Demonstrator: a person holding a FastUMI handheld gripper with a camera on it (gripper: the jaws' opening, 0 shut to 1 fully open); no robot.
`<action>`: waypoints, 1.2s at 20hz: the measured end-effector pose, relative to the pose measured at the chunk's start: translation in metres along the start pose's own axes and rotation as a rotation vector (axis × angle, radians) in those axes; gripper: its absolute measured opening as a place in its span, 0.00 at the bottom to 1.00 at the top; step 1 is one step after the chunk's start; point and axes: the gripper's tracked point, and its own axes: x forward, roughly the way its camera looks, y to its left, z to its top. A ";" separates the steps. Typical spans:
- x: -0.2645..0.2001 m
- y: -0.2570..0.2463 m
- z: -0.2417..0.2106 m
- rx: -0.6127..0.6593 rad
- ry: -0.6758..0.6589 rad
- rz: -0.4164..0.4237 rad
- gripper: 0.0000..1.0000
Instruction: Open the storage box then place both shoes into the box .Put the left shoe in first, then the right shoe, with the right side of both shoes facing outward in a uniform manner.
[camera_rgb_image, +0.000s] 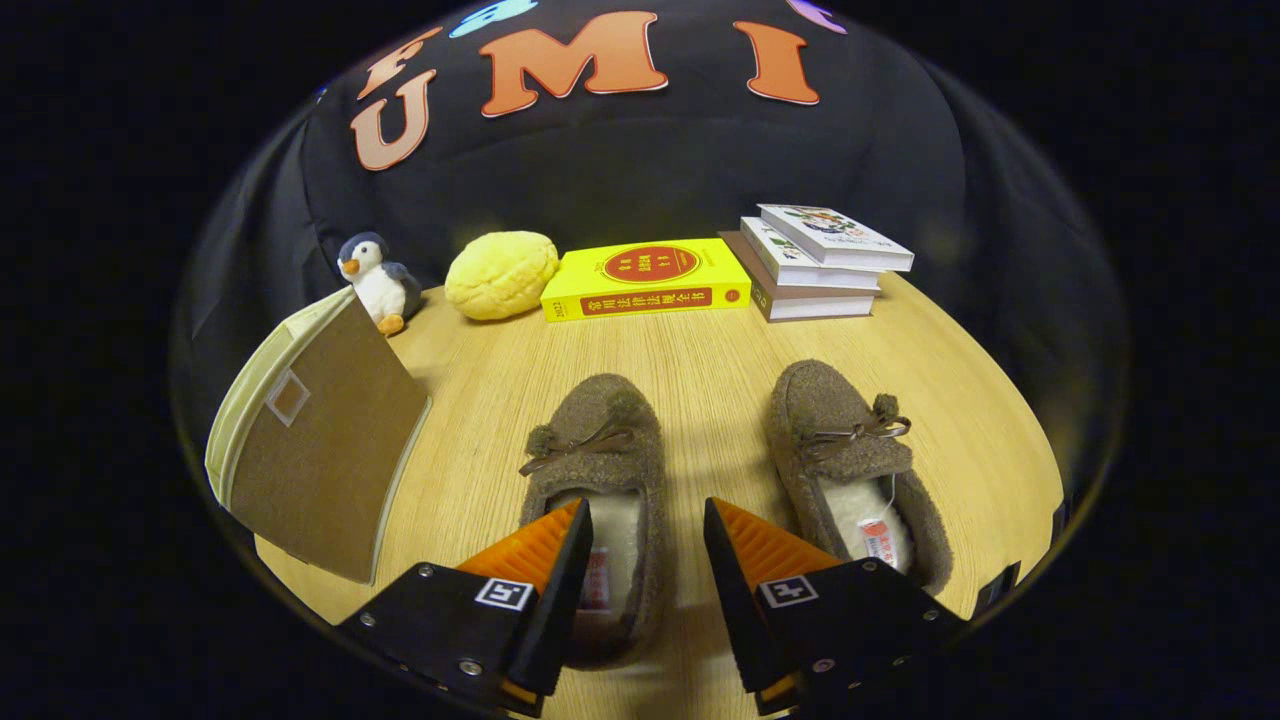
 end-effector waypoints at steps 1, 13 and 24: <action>0.004 0.000 -0.005 0.004 0.012 -0.005 0.59; -0.015 -0.011 0.027 0.078 0.007 -0.038 0.02; -0.101 0.072 0.126 0.214 -0.179 -0.074 0.01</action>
